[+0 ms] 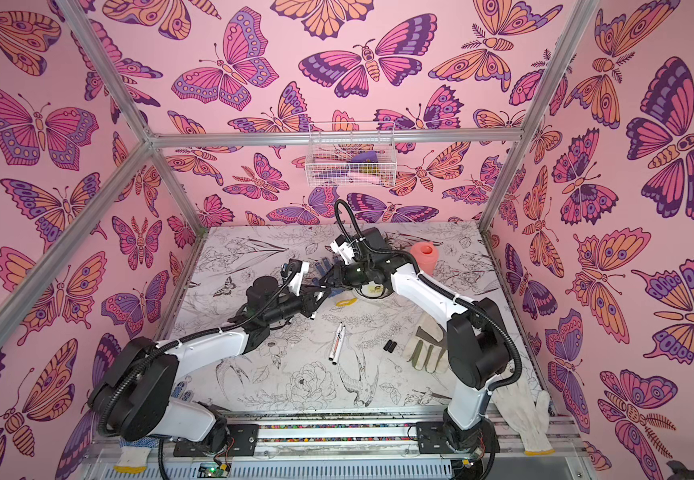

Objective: Insert the pens into the pen caps

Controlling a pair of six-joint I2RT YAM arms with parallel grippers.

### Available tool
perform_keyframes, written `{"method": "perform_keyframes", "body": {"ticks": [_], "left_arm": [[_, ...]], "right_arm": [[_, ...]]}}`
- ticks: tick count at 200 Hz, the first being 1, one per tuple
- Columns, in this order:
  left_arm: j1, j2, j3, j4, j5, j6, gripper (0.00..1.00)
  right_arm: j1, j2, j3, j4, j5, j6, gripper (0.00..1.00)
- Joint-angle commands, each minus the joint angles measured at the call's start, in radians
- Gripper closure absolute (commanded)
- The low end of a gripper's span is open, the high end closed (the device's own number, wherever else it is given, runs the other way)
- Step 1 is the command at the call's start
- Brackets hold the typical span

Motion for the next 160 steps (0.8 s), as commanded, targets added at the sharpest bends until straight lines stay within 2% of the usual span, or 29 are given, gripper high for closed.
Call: {"method": "perform_keyframes", "body": {"ticks": [1,17,24,45,73,131,160], "left_arm": [[-0.005,0.014,0.039,0.051,-0.024,-0.020,1.00],[-0.004,0.019,0.054,0.045,-0.070,-0.039,0.84],[-0.004,0.023,0.061,0.051,-0.073,-0.040,0.71],[-0.004,0.030,0.085,0.057,-0.072,-0.037,0.57],[-0.004,0.028,0.121,-0.008,-0.043,-0.010,0.55],[-0.004,-0.086,0.077,-0.169,0.005,0.053,0.25],[0.006,-0.223,0.014,-0.292,-0.013,0.087,0.23]], "right_arm": [[0.011,0.003,0.016,0.007,-0.010,0.000,0.87],[0.010,-0.003,0.014,0.003,-0.012,0.002,0.90],[0.010,-0.004,0.015,0.003,-0.013,0.004,0.91],[0.010,-0.011,0.015,0.003,-0.018,0.007,0.93],[0.007,-0.024,0.010,-0.002,-0.012,0.005,0.95],[-0.031,-0.034,-0.017,0.017,0.014,0.026,0.96],[-0.031,-0.016,0.004,-0.015,0.045,0.004,0.95]]}}
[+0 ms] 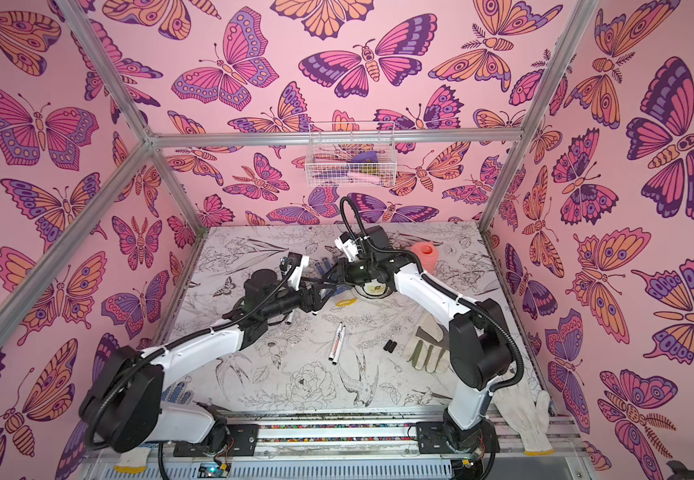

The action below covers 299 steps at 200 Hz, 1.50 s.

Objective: Insert the pens into the pen caps

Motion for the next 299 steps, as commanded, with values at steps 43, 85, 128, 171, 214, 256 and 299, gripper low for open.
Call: {"method": "perform_keyframes", "body": {"ticks": [43,85,128,171,214,256,299], "left_arm": [[0.044,-0.367,-0.162,-0.318,-0.364,-0.002,0.20],[0.067,-0.449,-0.181,-0.440,-0.660,-0.102,0.22],[0.069,-0.385,-0.126,-0.537,-0.710,-0.112,0.22],[0.069,-0.364,-0.101,-0.563,-0.681,-0.108,0.22],[0.070,-0.370,-0.098,-0.597,-0.653,-0.111,0.22],[0.070,-0.361,-0.092,-0.605,-0.641,-0.111,0.22],[0.070,-0.334,-0.059,-0.605,-0.621,-0.093,0.21]], "right_arm": [[0.015,0.078,0.057,-0.066,0.053,-0.021,0.95],[0.073,0.266,0.219,-0.156,0.059,-0.014,0.95],[0.085,0.473,0.407,-0.245,0.073,0.048,0.94],[0.088,0.632,0.568,-0.280,0.120,0.074,0.93],[0.086,0.764,0.742,-0.360,0.149,0.066,0.89],[0.086,0.801,0.784,-0.357,0.164,0.077,0.76],[0.084,0.797,0.789,-0.349,0.167,0.079,0.62]]}}
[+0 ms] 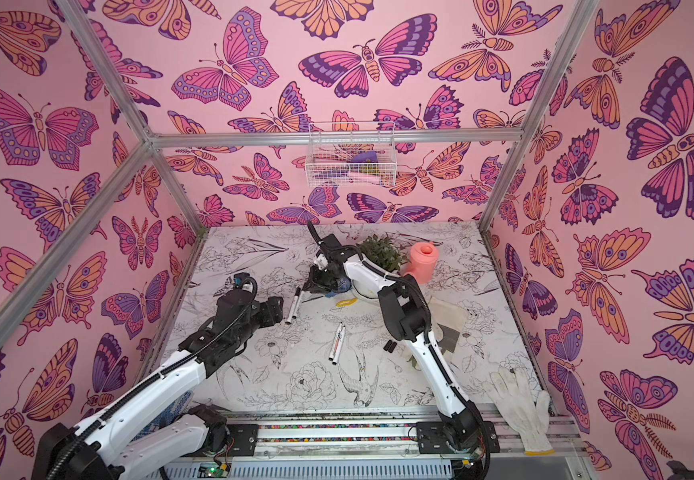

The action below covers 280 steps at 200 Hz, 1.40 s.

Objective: Insert the pens into the pen caps
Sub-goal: 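Move the left gripper above the two uncapped white markers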

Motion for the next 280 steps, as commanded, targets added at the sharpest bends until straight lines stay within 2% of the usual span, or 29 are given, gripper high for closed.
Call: {"method": "perform_keyframes", "body": {"ticks": [1,32,67,91,116,146,174,222,254,280], "left_arm": [[0.006,0.017,0.035,-0.012,0.022,0.014,0.21],[0.006,0.032,0.042,-0.003,0.048,0.030,0.21],[-0.013,0.083,0.035,0.016,0.157,0.061,0.21],[-0.077,0.161,0.044,0.022,0.218,0.131,0.23],[-0.175,0.305,0.087,0.014,0.288,0.209,0.25],[-0.260,0.455,0.149,-0.025,0.330,0.239,0.28],[-0.312,0.550,0.205,-0.078,0.317,0.270,0.32],[-0.335,0.621,0.253,-0.095,0.299,0.290,0.36],[-0.352,0.661,0.280,-0.119,0.210,0.264,0.43],[-0.356,0.688,0.292,-0.139,0.171,0.257,0.45]], "right_arm": [[-0.003,0.019,0.026,-0.024,0.021,-0.001,0.62],[-0.005,-0.067,-0.034,0.022,0.026,-0.002,0.55],[-0.005,-0.301,-0.260,0.158,0.012,0.006,0.56],[-0.016,-0.501,-0.467,0.250,0.026,-0.009,0.58],[-0.056,-0.703,-0.678,0.287,0.084,-0.018,0.59],[-0.134,-0.864,-0.862,0.312,0.109,-0.007,0.60],[-0.188,-0.933,-0.936,0.295,0.112,-0.022,0.61],[-0.208,-0.947,-0.939,0.271,0.097,-0.052,0.62],[-0.215,-0.954,-0.942,0.276,0.089,-0.053,0.62],[-0.225,-0.961,-0.950,0.276,0.084,-0.057,0.62]]}}
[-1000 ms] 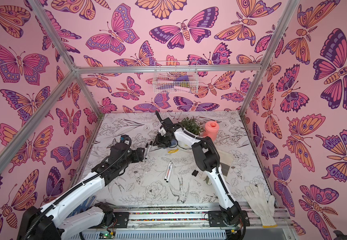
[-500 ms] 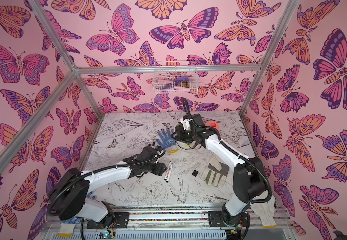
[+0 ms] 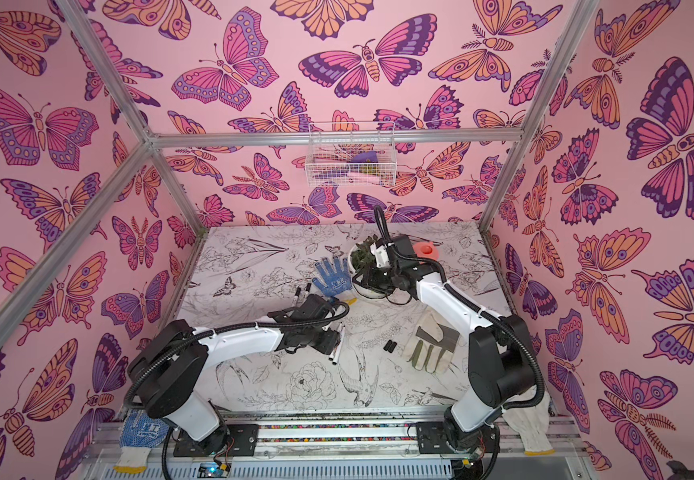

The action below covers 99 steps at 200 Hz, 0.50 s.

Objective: Insert the pens into the pen caps
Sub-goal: 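Move the left gripper above the two uncapped white markers, then close the left gripper on one uncapped white marker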

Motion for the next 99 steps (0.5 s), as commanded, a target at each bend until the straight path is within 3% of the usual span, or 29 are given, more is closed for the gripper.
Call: {"method": "perform_keyframes", "body": {"ticks": [1,71,99], "left_arm": [[-0.008,0.029,0.024,-0.056,-0.069,-0.004,0.45],[-0.025,0.082,0.055,-0.112,-0.104,0.001,0.45],[-0.027,0.100,0.069,-0.187,-0.172,-0.032,0.59]], "right_arm": [[-0.016,-0.032,0.002,-0.003,-0.008,-0.022,0.62],[-0.030,-0.073,-0.023,0.004,-0.007,-0.022,0.63],[-0.032,-0.085,-0.028,0.001,0.008,-0.028,0.63]]}}
